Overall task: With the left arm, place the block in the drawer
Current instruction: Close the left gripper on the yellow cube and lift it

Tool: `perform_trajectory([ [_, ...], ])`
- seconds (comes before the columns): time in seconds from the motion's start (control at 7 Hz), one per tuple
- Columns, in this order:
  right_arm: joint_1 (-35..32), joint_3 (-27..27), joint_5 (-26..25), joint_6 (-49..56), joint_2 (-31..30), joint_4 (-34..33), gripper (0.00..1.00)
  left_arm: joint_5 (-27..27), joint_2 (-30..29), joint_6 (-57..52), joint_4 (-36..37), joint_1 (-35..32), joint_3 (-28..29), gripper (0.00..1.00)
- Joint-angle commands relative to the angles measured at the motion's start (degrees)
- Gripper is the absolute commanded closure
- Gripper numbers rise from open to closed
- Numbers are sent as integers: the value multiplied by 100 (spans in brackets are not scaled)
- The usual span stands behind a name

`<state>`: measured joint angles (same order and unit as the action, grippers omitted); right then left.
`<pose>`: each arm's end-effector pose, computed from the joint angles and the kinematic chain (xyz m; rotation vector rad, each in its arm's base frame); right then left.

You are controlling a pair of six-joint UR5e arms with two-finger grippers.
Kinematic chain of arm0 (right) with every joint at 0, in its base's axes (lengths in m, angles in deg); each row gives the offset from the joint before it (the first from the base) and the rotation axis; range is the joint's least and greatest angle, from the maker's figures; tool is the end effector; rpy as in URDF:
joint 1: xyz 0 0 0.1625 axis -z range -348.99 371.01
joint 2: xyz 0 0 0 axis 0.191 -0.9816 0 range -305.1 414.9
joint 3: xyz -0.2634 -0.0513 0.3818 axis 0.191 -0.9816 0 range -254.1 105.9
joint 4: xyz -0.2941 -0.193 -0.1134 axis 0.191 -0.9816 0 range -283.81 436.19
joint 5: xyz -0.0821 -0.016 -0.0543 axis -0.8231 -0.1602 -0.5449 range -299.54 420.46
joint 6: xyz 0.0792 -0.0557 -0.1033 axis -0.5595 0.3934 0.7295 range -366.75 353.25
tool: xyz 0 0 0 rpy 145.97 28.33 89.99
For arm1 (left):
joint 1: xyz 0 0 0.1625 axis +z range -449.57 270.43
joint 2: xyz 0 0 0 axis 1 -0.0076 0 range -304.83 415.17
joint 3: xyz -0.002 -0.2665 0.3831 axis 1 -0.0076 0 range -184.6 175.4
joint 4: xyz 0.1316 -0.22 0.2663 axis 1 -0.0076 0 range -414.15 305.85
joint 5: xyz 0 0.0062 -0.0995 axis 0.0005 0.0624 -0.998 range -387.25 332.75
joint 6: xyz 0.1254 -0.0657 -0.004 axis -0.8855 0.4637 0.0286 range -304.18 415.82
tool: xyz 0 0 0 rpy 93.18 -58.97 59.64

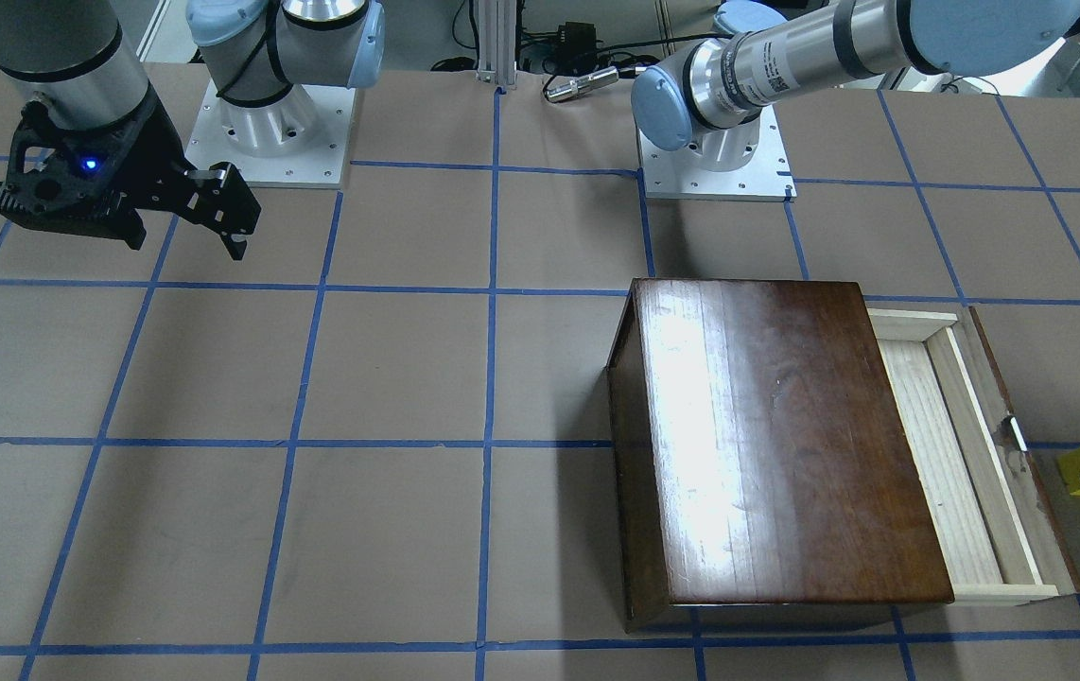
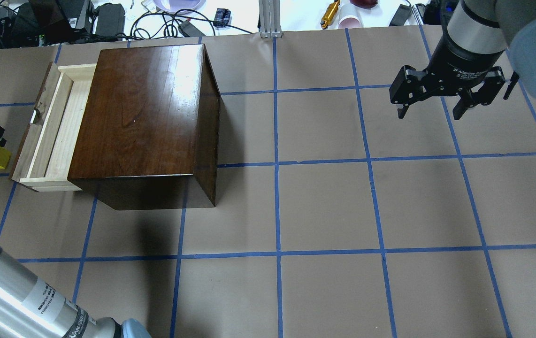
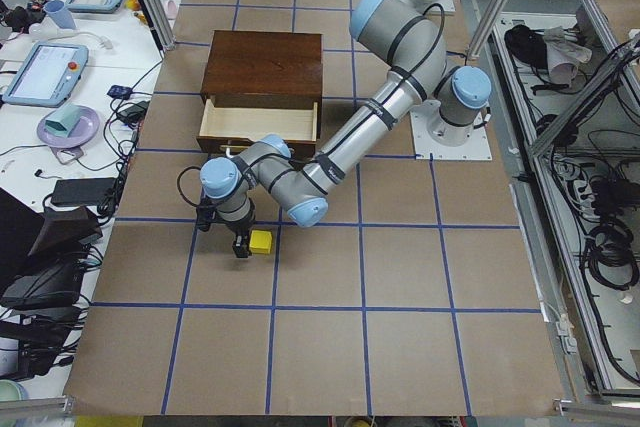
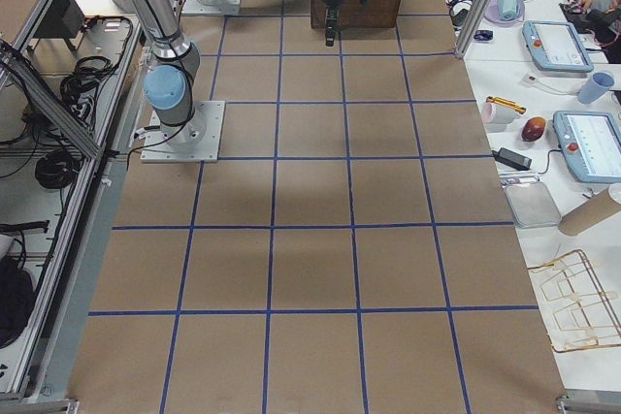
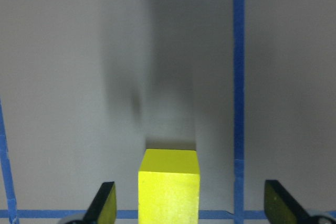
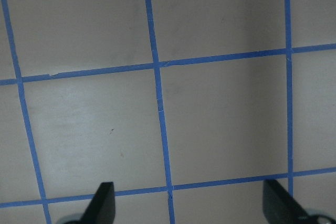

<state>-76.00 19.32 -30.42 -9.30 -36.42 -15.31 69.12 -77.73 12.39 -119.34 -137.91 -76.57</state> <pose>0.1085 -0.4383 0.4738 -0.1510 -3.1226 -0.0167 0.3974 -0.6235 0.2185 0.0477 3.0579 0.1161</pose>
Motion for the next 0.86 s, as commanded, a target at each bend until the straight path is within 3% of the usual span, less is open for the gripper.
perform_trajectory([
  [0.0,0,0,0,0,0,0,0,31,-60,-349,-3,0,-10,0],
  [0.29,0,0,0,0,0,0,0,241,-104,-508,-3,70,-124,0],
  [0.43,0,0,0,0,0,0,0,233,-104,-500,-3,114,-125,16],
  [0.57,0,9,0,0,0,0,0,233,-104,-499,-12,114,-125,72],
  [0.71,0,0,0,0,0,0,0,216,-78,-499,-29,114,-107,100],
])
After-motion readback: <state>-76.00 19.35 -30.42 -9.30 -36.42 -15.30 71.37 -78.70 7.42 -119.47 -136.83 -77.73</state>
